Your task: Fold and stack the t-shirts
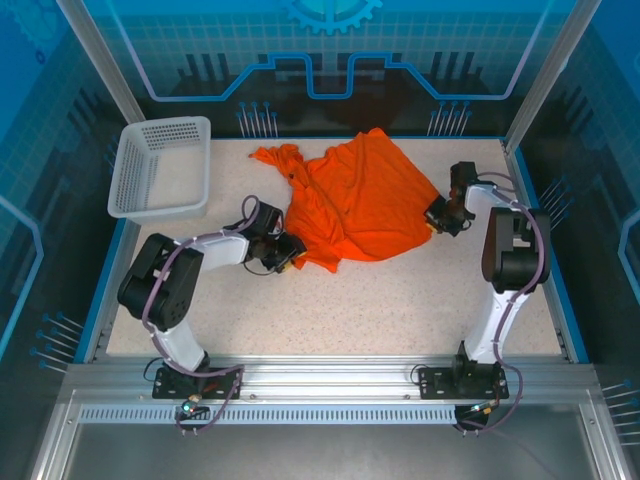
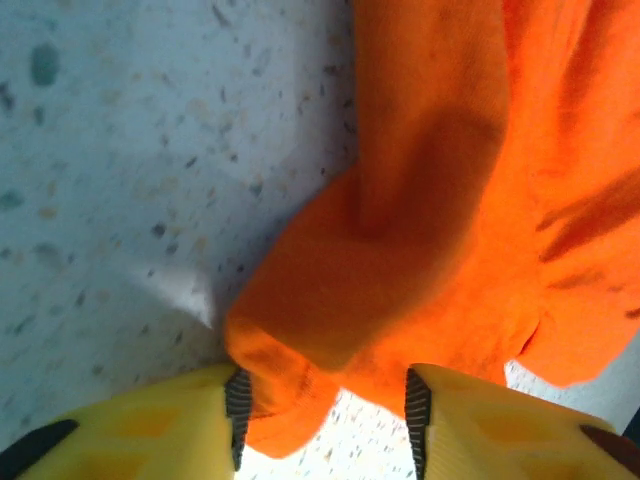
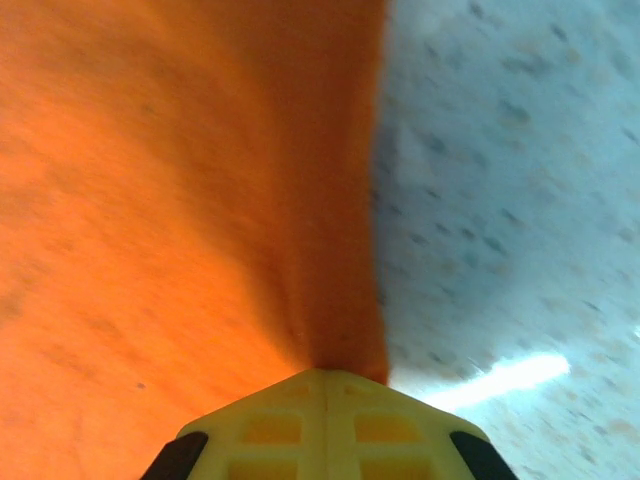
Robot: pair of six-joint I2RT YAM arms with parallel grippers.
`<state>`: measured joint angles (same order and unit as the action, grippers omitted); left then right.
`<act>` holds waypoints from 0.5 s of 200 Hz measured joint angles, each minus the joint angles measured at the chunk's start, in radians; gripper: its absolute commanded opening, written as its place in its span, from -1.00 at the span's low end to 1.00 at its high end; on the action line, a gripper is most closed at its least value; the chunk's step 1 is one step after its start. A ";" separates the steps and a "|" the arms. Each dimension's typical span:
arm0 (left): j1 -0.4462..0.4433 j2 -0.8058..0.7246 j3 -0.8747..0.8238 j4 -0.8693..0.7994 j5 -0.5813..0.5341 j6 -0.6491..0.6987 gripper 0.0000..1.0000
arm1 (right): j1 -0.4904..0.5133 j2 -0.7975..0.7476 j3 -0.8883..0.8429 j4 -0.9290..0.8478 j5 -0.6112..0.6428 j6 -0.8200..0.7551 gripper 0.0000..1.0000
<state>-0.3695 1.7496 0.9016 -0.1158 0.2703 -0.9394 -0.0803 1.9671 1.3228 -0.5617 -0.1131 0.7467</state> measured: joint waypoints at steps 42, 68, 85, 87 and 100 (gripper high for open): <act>-0.011 -0.024 0.082 -0.113 -0.134 0.101 -0.96 | -0.055 -0.138 -0.066 -0.008 0.002 0.002 -1.00; -0.067 -0.148 0.137 -0.245 -0.296 0.187 -1.00 | -0.068 -0.273 -0.108 -0.014 0.010 0.014 -1.00; -0.112 -0.238 0.144 -0.299 -0.360 0.220 -0.96 | -0.067 -0.363 -0.146 -0.018 0.018 0.031 -1.00; -0.116 -0.245 0.144 -0.304 -0.364 0.223 -0.94 | -0.067 -0.375 -0.151 -0.018 0.019 0.032 -1.00; -0.139 -0.301 0.126 -0.336 -0.388 0.237 -0.84 | -0.063 -0.431 -0.179 -0.023 0.027 0.043 -1.00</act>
<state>-0.5087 1.4487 1.0275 -0.4515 -0.1173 -0.7021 -0.1429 1.5356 1.1439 -0.5846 -0.0856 0.7898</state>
